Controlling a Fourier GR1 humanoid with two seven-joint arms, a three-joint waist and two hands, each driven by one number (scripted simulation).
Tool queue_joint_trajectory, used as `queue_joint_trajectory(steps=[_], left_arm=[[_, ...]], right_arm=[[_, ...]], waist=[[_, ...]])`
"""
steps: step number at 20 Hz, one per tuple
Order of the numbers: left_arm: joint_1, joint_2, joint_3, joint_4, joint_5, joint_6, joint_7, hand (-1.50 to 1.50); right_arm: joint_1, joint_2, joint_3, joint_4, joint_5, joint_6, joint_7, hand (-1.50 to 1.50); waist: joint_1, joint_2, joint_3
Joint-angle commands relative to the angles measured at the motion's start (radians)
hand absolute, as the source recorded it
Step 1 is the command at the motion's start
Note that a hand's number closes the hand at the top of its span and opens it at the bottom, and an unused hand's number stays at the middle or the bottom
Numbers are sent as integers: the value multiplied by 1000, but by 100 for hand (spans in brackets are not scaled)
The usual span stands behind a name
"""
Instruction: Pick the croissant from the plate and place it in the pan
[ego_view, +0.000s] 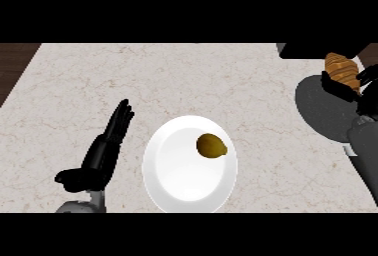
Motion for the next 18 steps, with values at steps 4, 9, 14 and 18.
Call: queue_joint_trajectory(steps=[4,9,14,18], left_arm=[[4,-32,-25,7,-10,5,-8,0],[-6,15,11,15,26,-50,-22,0],[-53,-5,-2,6,5,-19,45,0],[-54,-16,-5,31,-8,-17,-7,0]], right_arm=[[-117,-66,-170,270,-206,-14,-342,150],[-108,-103,-102,425,-183,369,-209,-150],[-189,-84,-202,493,-309,524,-347,-150],[-205,-41,-243,534,-321,408,-470,-150]], waist=[[19,7,2],[45,17,0],[41,18,5],[42,22,4]])
